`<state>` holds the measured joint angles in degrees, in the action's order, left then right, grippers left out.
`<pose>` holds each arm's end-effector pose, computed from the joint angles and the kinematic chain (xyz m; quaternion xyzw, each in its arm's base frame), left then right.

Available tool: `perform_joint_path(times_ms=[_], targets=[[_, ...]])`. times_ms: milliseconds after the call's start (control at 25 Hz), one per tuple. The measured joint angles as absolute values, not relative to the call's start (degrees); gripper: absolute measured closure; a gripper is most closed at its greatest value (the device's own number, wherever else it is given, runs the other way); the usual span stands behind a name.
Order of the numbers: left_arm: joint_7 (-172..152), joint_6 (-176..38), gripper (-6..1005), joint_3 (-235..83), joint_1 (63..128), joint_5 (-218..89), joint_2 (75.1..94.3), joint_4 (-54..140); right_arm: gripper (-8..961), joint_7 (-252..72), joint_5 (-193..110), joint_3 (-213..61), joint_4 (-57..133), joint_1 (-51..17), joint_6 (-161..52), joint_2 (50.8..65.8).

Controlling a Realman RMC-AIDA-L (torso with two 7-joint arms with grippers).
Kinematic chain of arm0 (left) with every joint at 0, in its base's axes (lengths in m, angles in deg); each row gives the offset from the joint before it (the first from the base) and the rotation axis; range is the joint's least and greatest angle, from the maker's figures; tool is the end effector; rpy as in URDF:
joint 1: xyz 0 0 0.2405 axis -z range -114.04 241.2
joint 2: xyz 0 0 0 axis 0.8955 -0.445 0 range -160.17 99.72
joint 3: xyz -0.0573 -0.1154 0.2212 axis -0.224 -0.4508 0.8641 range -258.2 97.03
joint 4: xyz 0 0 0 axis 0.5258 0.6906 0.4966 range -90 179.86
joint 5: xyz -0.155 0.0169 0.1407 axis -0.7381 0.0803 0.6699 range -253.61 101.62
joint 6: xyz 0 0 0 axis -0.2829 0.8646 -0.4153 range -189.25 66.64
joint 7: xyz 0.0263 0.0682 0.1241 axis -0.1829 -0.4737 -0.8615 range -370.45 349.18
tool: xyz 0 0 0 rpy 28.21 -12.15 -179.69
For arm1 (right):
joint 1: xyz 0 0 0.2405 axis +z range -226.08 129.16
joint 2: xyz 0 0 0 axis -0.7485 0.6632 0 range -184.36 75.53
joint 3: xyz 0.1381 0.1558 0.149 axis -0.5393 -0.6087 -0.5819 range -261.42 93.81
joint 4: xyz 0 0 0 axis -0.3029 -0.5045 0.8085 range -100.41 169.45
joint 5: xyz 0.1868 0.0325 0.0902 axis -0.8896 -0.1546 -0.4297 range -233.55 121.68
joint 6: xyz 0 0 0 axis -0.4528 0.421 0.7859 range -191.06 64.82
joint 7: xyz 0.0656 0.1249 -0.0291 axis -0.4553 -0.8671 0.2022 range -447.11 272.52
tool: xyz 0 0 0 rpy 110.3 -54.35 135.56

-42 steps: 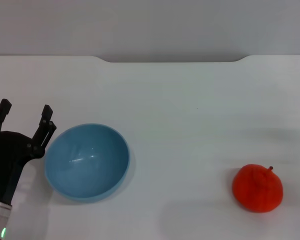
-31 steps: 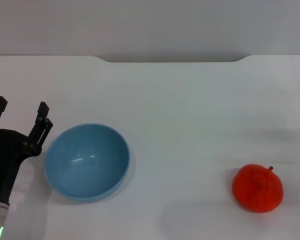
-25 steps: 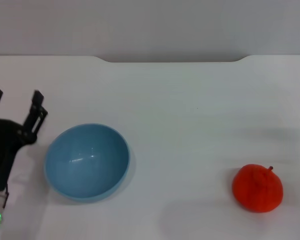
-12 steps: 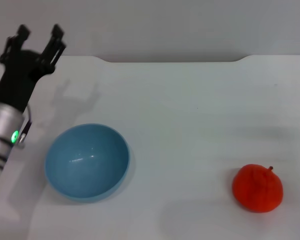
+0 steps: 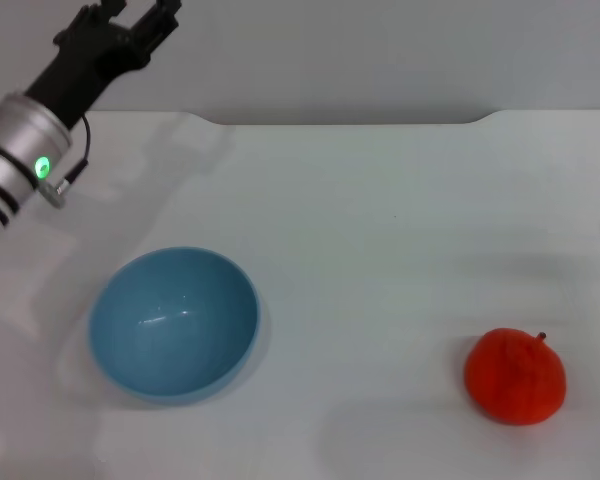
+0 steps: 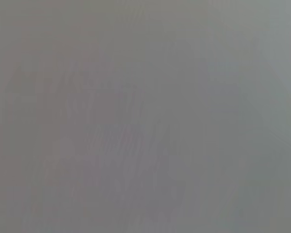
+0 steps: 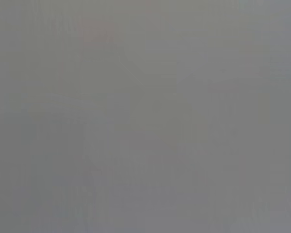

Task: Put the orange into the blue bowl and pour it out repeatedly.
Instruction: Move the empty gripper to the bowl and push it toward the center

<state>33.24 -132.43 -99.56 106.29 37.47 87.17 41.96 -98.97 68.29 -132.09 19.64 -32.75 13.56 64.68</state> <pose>-0.2475 0.4074 0.0053 -0.7311 -0.2645 -0.4532 0.4361 0.3445 0.2845 0.0066 -0.5965 0.2698 0.3774 0.6550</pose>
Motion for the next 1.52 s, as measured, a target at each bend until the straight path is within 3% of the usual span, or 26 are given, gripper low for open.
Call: perform_joint_path(times_ms=[120, 400, 640, 880, 1240, 1320, 1520], targets=[[44.3, -126.9, 200, -90.9, 111.0, 37.5, 87.51, 32.3, 343, -99.0, 68.1, -132.1, 19.8, -32.8, 13.2, 64.67], [62.2, -122.7, 200, -73.8, 111.8, 37.0, 87.65, 19.3, 343, -99.0, 68.0, -132.2, 19.8, -32.9, 11.9, 64.68], [84.4, -122.2, 199, -50.5, 105.5, 37.1, 87.59, 3.5, 343, -99.0, 68.0, -132.7, 19.9, -32.9, 11.2, 64.68], [113.6, -126.2, 200, -29.6, 94.5, 41.4, 85.87, -19.6, 343, -99.0, 67.9, -132.7, 20.1, -32.7, 10.5, 64.68], [129.9, -141.6, 201, -28.6, 91.6, 54.5, 85.87, -35.6, 343, -99.0, 67.9, -132.8, 20.1, -32.8, 10.0, 64.56], [135.9, -150.8, 201, -27.9, 91.5, 64.6, 87.19, -44.5, 343, -99.4, 67.9, -132.8, 20.1, -32.9, 9.9, 64.52], [139.8, -156.8, 201, -24.2, 91.1, 69.1, 87.51, -50.5, 342, -99.6, 67.8, -133.1, 20.1, -33.1, 9.9, 64.42]])
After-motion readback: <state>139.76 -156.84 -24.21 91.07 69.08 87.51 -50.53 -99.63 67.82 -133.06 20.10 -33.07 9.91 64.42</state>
